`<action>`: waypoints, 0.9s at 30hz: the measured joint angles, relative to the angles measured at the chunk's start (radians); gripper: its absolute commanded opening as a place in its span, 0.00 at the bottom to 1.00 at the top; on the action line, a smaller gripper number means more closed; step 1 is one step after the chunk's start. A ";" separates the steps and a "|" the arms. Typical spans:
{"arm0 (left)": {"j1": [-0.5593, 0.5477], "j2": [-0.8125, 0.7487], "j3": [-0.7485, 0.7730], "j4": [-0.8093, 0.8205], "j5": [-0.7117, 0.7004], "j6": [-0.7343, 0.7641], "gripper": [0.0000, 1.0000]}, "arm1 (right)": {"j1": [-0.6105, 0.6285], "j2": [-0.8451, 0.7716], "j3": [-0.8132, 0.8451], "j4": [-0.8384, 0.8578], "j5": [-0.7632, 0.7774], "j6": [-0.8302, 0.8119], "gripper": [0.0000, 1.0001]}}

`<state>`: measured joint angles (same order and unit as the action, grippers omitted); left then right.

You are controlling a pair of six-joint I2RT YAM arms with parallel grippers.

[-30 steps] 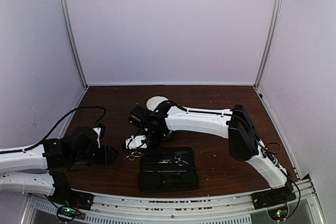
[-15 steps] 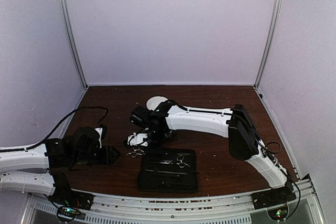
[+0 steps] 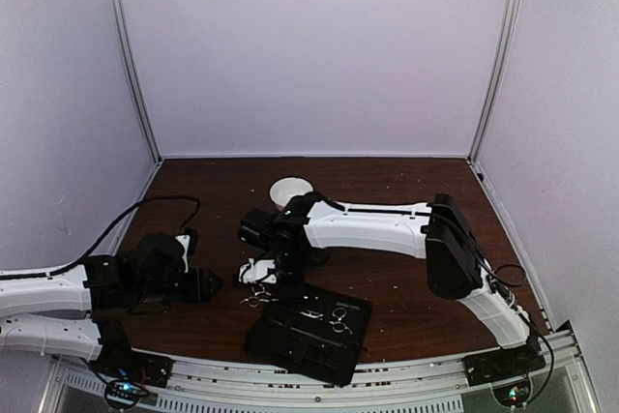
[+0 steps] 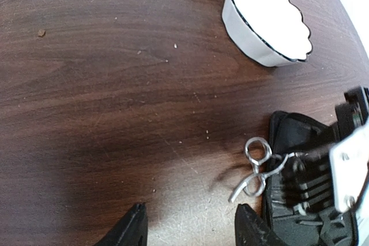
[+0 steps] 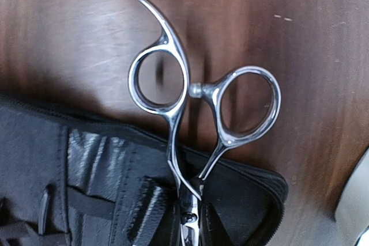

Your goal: Sort the hair-cutting tools

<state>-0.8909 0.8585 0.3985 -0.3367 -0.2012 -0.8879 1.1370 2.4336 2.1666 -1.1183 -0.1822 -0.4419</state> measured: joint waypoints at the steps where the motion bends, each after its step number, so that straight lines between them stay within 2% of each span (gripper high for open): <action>1: 0.000 -0.001 0.000 0.000 0.000 0.000 0.55 | 0.007 -0.006 -0.007 -0.006 -0.003 0.005 0.00; 14: 0.000 -0.010 -0.012 0.002 0.000 0.000 0.55 | 0.011 -0.074 -0.146 0.036 0.061 0.217 0.00; 15: 0.000 -0.011 -0.012 0.001 0.000 0.000 0.55 | 0.009 -0.077 -0.153 0.036 0.075 0.232 0.02; 17: 0.000 -0.016 -0.013 0.001 -0.001 0.000 0.55 | 0.006 -0.079 -0.157 0.038 0.083 0.248 0.21; 19: 0.000 -0.023 -0.015 0.001 -0.001 0.000 0.55 | 0.006 -0.080 -0.157 0.037 0.084 0.261 0.31; 23: 0.000 -0.022 -0.017 0.002 -0.001 0.004 0.56 | -0.002 -0.094 -0.170 0.034 0.074 0.254 0.37; 27: 0.000 0.009 -0.016 0.003 0.000 0.033 0.56 | -0.014 -0.189 -0.233 0.035 0.049 0.214 0.39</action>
<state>-0.8909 0.8673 0.3828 -0.3340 -0.2012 -0.8551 1.1233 2.2448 1.9335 -1.0832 -0.1329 -0.2276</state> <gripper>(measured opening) 0.554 0.376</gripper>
